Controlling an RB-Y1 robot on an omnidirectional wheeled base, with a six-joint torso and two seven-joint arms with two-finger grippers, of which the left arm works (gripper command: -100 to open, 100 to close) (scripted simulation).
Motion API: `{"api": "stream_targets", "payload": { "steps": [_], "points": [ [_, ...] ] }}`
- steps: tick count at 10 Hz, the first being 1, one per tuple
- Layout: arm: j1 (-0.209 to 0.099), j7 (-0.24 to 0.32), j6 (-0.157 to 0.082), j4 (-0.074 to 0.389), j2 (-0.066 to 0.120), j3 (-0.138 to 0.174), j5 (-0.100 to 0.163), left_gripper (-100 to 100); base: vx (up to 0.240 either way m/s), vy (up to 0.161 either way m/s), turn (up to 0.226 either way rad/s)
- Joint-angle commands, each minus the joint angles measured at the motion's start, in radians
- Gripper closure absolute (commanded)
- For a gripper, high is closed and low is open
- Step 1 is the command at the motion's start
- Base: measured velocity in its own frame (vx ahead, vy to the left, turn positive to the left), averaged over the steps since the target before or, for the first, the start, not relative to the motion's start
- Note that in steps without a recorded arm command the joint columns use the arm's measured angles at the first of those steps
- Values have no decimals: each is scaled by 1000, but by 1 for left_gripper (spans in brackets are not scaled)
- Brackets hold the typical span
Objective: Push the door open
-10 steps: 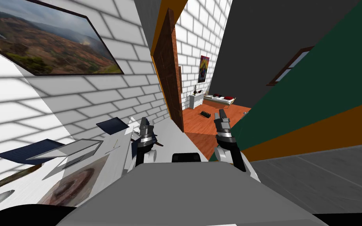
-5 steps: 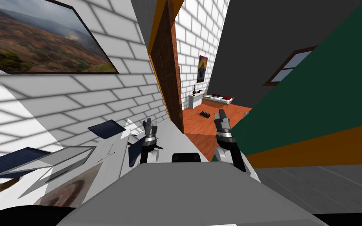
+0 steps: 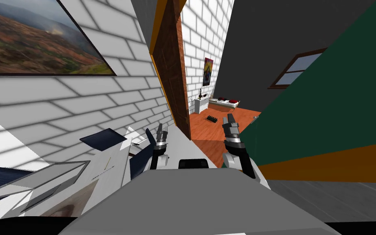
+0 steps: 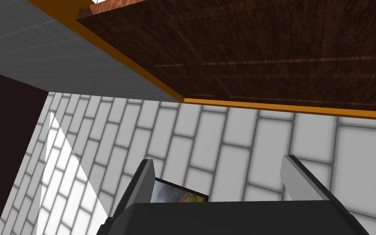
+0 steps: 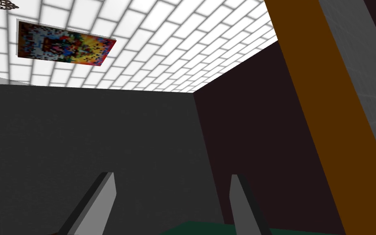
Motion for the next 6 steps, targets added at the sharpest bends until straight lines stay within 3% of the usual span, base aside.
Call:
{"api": "stream_targets", "payload": {
  "steps": [1, 6],
  "points": [
    [-12, -3, -16, 48, 3, -24, 1, -100, 96, 83, -82],
    [-73, -2, -40, 191, 24, -86, 11, -100, 92, 91, -97]
  ]
}}
